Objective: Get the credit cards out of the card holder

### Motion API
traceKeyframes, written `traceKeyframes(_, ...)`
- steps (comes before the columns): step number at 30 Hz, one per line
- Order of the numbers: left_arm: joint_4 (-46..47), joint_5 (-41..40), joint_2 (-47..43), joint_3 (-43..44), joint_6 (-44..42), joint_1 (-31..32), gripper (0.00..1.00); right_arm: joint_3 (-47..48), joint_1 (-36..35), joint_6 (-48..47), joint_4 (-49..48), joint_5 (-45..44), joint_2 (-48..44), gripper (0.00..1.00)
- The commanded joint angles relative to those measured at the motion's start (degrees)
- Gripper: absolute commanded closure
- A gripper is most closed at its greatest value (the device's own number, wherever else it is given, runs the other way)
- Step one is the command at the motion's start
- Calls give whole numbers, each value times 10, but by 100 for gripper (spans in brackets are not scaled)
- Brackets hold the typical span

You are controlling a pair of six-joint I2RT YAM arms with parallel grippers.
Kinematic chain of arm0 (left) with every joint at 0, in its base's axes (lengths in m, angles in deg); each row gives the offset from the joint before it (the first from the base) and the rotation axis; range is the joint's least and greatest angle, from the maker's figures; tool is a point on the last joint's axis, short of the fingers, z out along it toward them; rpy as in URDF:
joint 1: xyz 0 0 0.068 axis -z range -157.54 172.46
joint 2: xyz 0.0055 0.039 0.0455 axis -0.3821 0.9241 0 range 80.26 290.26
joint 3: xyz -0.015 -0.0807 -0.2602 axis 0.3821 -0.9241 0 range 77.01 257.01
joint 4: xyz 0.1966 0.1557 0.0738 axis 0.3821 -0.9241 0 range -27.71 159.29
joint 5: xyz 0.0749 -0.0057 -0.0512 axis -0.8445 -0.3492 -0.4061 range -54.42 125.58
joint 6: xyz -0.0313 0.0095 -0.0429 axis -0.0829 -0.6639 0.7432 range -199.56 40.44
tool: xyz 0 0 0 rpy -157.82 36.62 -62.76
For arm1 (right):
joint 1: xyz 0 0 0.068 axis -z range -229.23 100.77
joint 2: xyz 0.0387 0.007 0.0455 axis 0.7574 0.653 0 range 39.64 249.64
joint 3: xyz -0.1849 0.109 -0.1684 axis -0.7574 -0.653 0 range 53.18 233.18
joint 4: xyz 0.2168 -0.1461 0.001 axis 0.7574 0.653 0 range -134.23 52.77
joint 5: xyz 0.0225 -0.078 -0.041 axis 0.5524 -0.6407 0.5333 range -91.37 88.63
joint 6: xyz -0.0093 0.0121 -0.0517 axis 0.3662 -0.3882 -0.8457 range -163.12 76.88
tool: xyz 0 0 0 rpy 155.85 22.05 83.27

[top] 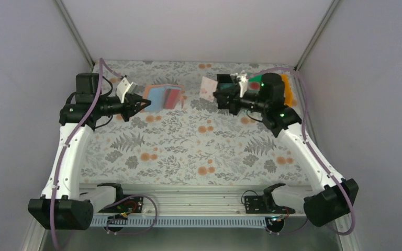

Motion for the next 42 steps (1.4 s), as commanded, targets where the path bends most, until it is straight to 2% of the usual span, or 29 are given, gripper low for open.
traceKeyframes(1, 53, -75, 6, -12, 50, -12, 98, 0, 99, 47, 42, 19, 22, 96)
traceKeyframes(4, 53, -73, 9, -17, 48, -14, 98, -1, 162, 83, 25, 66, 55, 96)
traceKeyframes(10, 51, -72, 22, -15, 45, -15, 97, 55, 217, 57, 68, 67, 126, 96)
traceKeyframes(13, 52, -62, 30, -22, 42, -15, 98, 82, 217, 17, 111, 30, 141, 96)
traceKeyframes(18, 85, -23, 47, -63, 72, -15, 98, 69, 216, 5, 118, 48, 123, 96)
traceKeyframes(22, 147, 36, 61, -123, 127, -15, 98, 55, 216, 3, 128, 49, 108, 96)
traceKeyframes(30, 277, 67, 79, -227, 256, -15, 98, 62, 215, -7, 173, 10, 98, 96)
traceKeyframes(34, 317, 54, 119, -262, 294, -15, 98, 63, 210, -3, 180, 8, 88, 96)
traceKeyframes(42, 342, 34, 211, -269, 320, -17, 98, 63, 200, -3, 191, 2, 71, 96)
